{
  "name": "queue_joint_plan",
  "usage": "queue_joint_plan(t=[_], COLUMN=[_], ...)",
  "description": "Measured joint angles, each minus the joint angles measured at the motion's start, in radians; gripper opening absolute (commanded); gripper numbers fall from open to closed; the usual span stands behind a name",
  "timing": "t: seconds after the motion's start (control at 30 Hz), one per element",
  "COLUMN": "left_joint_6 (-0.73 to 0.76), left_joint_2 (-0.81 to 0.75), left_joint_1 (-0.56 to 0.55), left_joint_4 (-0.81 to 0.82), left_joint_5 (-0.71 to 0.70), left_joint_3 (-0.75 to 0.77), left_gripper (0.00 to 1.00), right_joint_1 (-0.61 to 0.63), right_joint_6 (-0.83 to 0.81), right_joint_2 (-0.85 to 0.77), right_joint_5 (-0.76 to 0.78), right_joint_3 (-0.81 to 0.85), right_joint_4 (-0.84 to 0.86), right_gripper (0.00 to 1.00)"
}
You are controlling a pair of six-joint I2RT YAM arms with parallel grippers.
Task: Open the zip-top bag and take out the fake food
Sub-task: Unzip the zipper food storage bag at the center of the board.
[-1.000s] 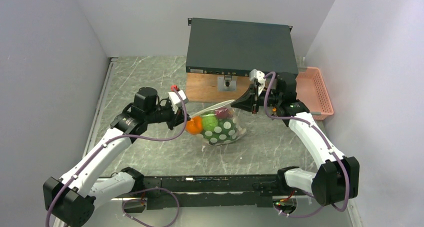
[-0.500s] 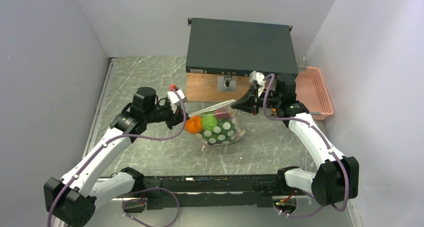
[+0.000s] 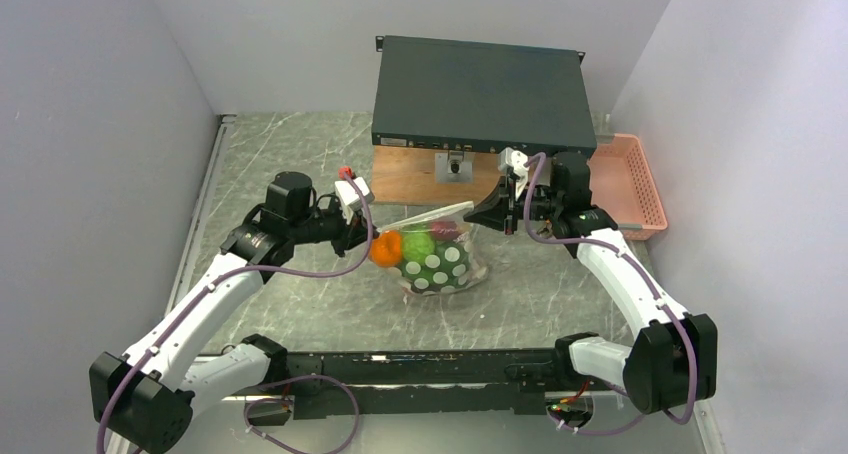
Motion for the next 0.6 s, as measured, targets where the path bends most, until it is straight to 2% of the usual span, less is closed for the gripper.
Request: queue_joint_plan(t=[0.6], left_joint_6=[0.001], left_joint_2=[-0.001], left_joint_1=[0.015], left_joint_4=[-0.034], left_joint_5=[0.011], left_joint_3=[0.013], left_gripper=[0.00], right_joint_1=[-0.021], right_joint_6=[-0.020], right_joint_2=[-0.047], right_joint_5=[0.004], right_joint_3=[-0.058], right_joint_4=[-0.015], right_gripper=[0.00])
